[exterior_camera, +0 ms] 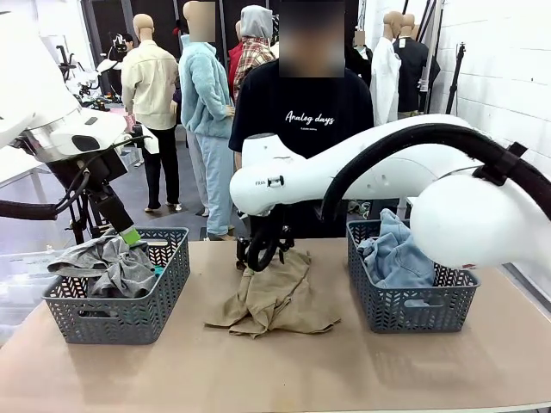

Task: Sort the tops and bottoms.
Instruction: Lift clothes from the center of the table with your right hand, then sort the clothes according to human instructions.

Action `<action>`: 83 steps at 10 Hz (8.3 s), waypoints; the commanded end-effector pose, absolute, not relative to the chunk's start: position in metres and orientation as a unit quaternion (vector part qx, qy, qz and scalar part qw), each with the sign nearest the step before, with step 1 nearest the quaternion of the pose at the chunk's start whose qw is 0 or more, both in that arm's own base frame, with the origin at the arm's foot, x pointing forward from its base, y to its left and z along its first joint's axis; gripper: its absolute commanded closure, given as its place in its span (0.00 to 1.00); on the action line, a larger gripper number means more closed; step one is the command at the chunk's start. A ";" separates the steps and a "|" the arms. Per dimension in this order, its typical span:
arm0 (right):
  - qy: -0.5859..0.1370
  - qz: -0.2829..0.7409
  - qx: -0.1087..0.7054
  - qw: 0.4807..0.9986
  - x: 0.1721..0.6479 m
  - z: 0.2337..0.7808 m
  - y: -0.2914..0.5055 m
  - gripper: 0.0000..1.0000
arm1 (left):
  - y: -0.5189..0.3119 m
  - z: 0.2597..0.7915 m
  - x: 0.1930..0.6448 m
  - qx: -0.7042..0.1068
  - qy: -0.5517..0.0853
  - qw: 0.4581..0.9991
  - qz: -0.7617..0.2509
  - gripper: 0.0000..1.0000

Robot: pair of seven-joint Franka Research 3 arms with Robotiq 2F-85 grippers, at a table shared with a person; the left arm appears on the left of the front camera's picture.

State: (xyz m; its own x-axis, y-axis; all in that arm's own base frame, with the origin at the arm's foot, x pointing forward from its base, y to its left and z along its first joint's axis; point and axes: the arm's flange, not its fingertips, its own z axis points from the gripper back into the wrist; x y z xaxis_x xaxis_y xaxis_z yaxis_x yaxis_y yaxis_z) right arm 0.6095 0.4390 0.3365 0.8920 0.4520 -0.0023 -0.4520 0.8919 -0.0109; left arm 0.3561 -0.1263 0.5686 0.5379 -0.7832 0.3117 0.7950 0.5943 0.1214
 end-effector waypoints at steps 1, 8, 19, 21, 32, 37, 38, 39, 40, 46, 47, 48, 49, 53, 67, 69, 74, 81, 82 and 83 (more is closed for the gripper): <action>0.021 0.221 -0.010 0.975 0.613 0.335 0.447 0.00 | -0.124 0.569 0.355 -0.017 -0.167 0.873 -0.458 0.00; 0.039 0.216 0.010 0.976 0.609 0.328 0.434 0.82 | -0.124 0.569 0.355 -0.017 -0.167 0.873 -0.458 0.00; 0.012 0.211 0.032 0.977 0.554 0.381 0.416 1.00 | -0.124 0.569 0.355 -0.017 -0.167 0.873 -0.458 0.00; -0.031 0.218 0.010 0.975 0.523 0.431 0.414 1.00 | -0.124 0.569 0.355 -0.017 -0.167 0.873 -0.458 0.00; -0.173 0.210 -0.062 0.960 0.449 0.575 0.417 1.00 | -0.124 0.569 0.355 -0.017 -0.167 0.873 -0.458 0.00; -0.173 0.210 -0.062 0.960 0.449 0.575 0.417 1.00 | -0.124 0.569 0.355 -0.017 -0.167 0.873 -0.458 0.00; -0.173 0.210 -0.062 0.960 0.449 0.575 0.417 1.00 | -0.124 0.569 0.355 -0.017 -0.167 0.873 -0.458 0.00; -0.173 0.210 -0.062 0.960 0.449 0.575 0.417 1.00 | -0.124 0.569 0.355 -0.017 -0.167 0.873 -0.458 0.00; -0.173 0.210 -0.062 0.960 0.449 0.575 0.417 1.00 | -0.124 0.569 0.355 -0.017 -0.167 0.873 -0.458 0.00; -0.173 0.210 -0.062 0.960 0.449 0.575 0.417 1.00 | -0.124 0.569 0.355 -0.017 -0.167 0.873 -0.458 0.00; -0.173 0.210 -0.062 0.960 0.449 0.575 0.417 1.00 | -0.124 0.569 0.355 -0.017 -0.167 0.873 -0.458 0.00; -0.173 0.210 -0.062 0.960 0.449 0.575 0.417 1.00 | -0.124 0.569 0.355 -0.017 -0.167 0.873 -0.458 0.00; -0.173 0.210 -0.062 0.960 0.449 0.575 0.417 1.00 | -0.124 0.569 0.355 -0.017 -0.167 0.873 -0.458 0.00; -0.173 0.210 -0.062 0.960 0.449 0.575 0.417 1.00 | -0.124 0.569 0.355 -0.017 -0.167 0.873 -0.458 0.00; -0.173 0.210 -0.062 0.960 0.449 0.575 0.417 1.00 | -0.124 0.569 0.355 -0.017 -0.167 0.873 -0.458 0.00; -0.173 0.210 -0.062 0.960 0.449 0.575 0.417 1.00 | -0.114 0.587 0.345 -0.017 -0.194 0.873 -0.447 0.00; -0.173 0.210 -0.062 0.960 0.449 0.575 0.417 1.00 | -0.058 0.649 0.294 0.019 -0.264 0.865 -0.427 0.00; -0.276 0.206 -0.024 0.939 0.447 0.588 0.433 1.00 | -0.047 0.662 0.287 0.019 -0.288 0.865 -0.410 0.00; -0.328 0.213 0.004 0.920 0.456 0.604 0.436 1.00 | -0.047 0.662 0.287 0.019 -0.288 0.865 -0.410 0.00; -0.367 0.210 -0.003 0.906 0.457 0.626 0.440 1.00 | -0.047 0.662 0.287 0.019 -0.288 0.865 -0.410 0.00</action>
State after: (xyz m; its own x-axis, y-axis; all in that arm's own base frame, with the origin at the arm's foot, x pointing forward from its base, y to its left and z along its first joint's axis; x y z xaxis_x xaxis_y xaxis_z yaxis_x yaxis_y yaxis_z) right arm 0.4541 0.4390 0.6191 0.7099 0.4084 0.5738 -0.4020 0.9039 -0.1461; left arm 0.2890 -0.0473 0.6596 0.4906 -0.7196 0.4914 0.7011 0.6609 0.2678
